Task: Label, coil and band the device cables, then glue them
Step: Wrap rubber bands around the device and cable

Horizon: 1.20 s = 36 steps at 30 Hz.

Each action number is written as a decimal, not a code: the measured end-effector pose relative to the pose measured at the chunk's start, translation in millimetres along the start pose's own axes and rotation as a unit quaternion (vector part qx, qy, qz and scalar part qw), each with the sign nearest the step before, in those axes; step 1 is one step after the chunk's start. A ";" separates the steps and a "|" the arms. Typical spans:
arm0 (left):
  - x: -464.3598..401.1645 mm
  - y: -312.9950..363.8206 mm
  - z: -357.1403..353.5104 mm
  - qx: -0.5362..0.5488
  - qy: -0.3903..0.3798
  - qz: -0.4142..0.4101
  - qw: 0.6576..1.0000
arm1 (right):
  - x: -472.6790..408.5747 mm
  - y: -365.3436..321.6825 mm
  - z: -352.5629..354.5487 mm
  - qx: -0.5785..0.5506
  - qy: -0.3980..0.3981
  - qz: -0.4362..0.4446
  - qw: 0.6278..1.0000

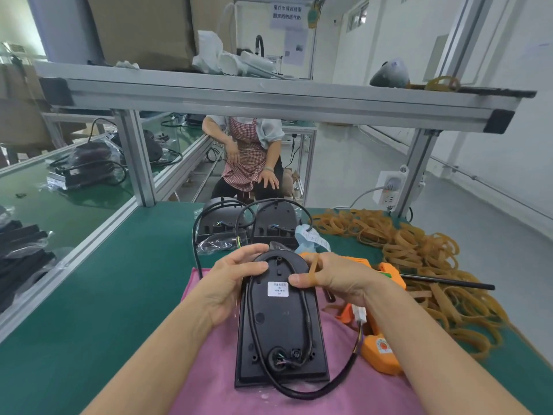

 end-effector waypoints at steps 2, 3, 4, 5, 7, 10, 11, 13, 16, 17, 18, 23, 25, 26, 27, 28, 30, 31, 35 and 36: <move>-1.0 2.3 -3.7 -0.003 0.006 -0.025 1.000 | -0.5 -2.5 -3.3 0.008 -0.015 0.002 1.000; -0.5 3.4 -5.0 -0.010 0.008 -0.032 0.999 | -1.3 -4.4 -5.5 0.010 -0.027 0.008 1.000; 0.9 4.9 -6.2 -0.018 0.013 -0.037 0.999 | -2.2 -6.7 -7.5 0.010 -0.035 0.016 0.999; 1.3 5.8 -6.8 -0.030 0.017 -0.042 0.999 | -2.3 -8.2 -7.8 0.010 -0.032 0.025 0.999; 1.1 9.3 -10.2 -0.052 0.015 -0.054 0.997 | -2.1 -9.6 -3.8 0.008 -0.009 0.040 0.999; 0.5 22.4 -20.8 -0.171 0.012 -0.073 0.982 | -0.6 -10.6 -0.4 -0.002 0.023 0.072 0.997; -0.3 29.9 -27.0 -0.241 0.019 -0.082 0.967 | -0.1 -11.3 -0.6 0.002 0.028 0.083 0.996; -3.4 46.8 -44.0 -0.383 0.046 -0.099 0.917 | 0.3 -16.2 -2.9 0.031 0.033 0.104 0.993; -17.6 59.7 -71.9 -0.610 0.096 -0.058 0.785 | 1.1 -21.9 -5.8 0.061 0.045 0.117 0.990; -23.5 61.8 -79.9 -0.667 0.105 -0.032 0.737 | 2.0 -22.4 -5.4 0.067 0.052 0.113 0.990; -28.5 64.2 -86.4 -0.701 0.107 -0.013 0.705 | 2.9 -21.9 -4.2 0.074 0.060 0.109 0.989; -46.0 80.3 -106.3 -0.764 0.079 0.010 0.640 | 8.1 -18.8 -1.2 0.091 0.097 0.102 0.986; -46.2 92.2 -111.5 -0.786 0.097 -0.032 0.610 | 12.2 -24.8 -2.7 0.119 0.101 0.114 0.981; -45.2 98.0 -109.2 -0.785 0.108 -0.049 0.608 | 14.7 -28.0 -3.1 0.129 0.099 0.124 0.979; -44.8 103.1 -102.3 -0.774 0.118 -0.058 0.619 | 17.3 -30.8 -3.3 0.133 0.097 0.138 0.977; -43.7 106.5 -91.0 -0.755 0.127 -0.053 0.641 | 19.9 -32.5 -3.8 0.131 0.095 0.154 0.975; -40.2 110.7 -64.1 -0.688 0.140 -0.037 0.711 | 23.7 -35.4 -4.9 0.132 0.097 0.179 0.970; -37.2 111.4 -52.1 -0.651 0.147 -0.038 0.743 | 25.3 -35.9 -5.7 0.138 0.101 0.186 0.968; -19.9 104.4 -20.6 -0.565 0.189 -0.067 0.800 | 29.3 -36.9 -8.4 0.155 0.113 0.205 0.960; -17.1 99.9 -12.1 -0.528 0.191 -0.065 0.825 | 30.0 -36.6 -8.1 0.152 0.119 0.211 0.958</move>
Point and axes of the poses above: each hand's wrist, its own x-axis away from the middle knuckle, its own z-axis out of the back of the hand, y = z × x, the point moved 7 cm from there along -x, towards the middle knuckle, and after that the axes turned 15 degrees about -y, right-handed, at the moved point
